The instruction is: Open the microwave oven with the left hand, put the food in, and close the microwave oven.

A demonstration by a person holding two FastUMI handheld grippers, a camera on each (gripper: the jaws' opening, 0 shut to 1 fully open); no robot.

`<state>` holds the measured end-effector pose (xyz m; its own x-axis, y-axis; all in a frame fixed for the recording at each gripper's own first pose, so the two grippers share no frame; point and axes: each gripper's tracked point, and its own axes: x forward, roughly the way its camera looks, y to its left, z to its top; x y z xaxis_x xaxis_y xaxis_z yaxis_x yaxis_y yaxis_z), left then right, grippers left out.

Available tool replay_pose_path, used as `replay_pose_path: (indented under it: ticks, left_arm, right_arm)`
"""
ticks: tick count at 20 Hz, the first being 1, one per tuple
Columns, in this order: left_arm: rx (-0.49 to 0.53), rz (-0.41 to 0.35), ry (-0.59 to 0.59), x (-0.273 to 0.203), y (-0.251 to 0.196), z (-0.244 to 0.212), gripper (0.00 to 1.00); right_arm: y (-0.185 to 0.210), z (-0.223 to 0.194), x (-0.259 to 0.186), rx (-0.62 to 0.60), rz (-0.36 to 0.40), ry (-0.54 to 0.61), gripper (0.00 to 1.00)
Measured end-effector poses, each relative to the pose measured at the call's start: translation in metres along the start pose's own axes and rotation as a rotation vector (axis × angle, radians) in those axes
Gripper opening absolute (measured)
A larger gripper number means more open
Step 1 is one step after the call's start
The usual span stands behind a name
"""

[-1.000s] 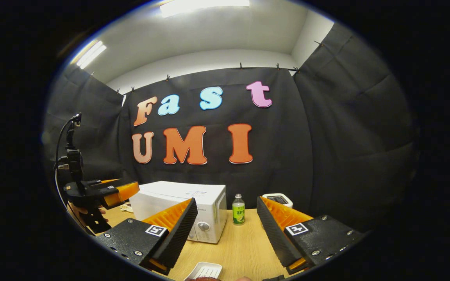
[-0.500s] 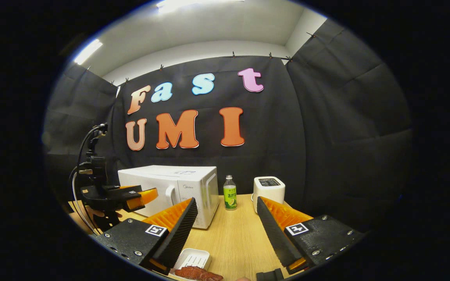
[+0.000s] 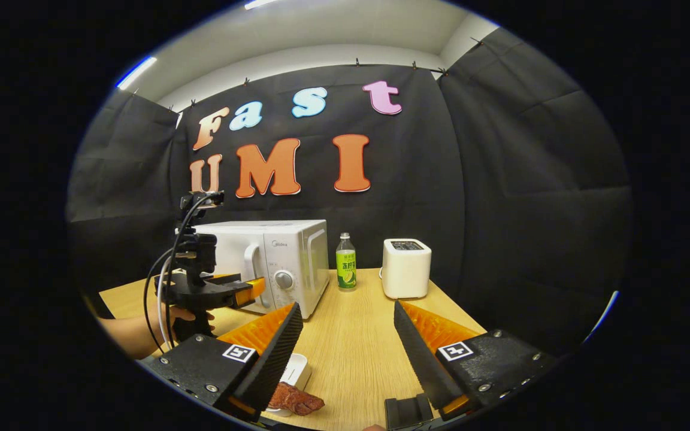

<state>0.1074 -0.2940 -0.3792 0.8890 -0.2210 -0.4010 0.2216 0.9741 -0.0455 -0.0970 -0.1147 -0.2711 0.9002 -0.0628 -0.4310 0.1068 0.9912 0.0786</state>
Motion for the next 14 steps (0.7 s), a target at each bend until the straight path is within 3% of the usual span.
replay_pose_path:
  ticks: [5,6,8,9,10,11,14]
  left_arm:
    - [0.024,0.071,-0.023,0.006,0.004,-0.001,0.8]
    - [0.022,0.057,-0.03,0.01,-0.003,0.0,0.79]
    - [0.024,0.055,-0.039,0.011,-0.012,0.001,0.63]
    - [0.033,0.067,-0.039,0.013,-0.013,0.0,0.44]
    - [0.039,0.083,-0.043,0.011,-0.012,0.0,0.33]
    - [0.035,0.091,-0.051,0.009,-0.012,0.003,0.28]
    - [-0.01,0.079,-0.068,0.013,-0.013,0.0,0.27]
  right_arm:
    - [-0.004,-0.015,0.001,0.022,-0.012,0.031,0.95]
    - [-0.003,-0.017,0.0,0.028,-0.011,0.034,0.95]
    - [0.0,-0.019,-0.002,0.035,-0.006,0.039,0.95]
    - [0.0,-0.021,-0.002,0.034,-0.006,0.043,0.95]
    - [0.0,-0.022,-0.003,0.032,-0.007,0.044,0.95]
    - [0.0,-0.024,-0.004,0.03,-0.009,0.046,0.95]
    - [-0.003,-0.029,-0.006,0.034,-0.011,0.054,0.95]
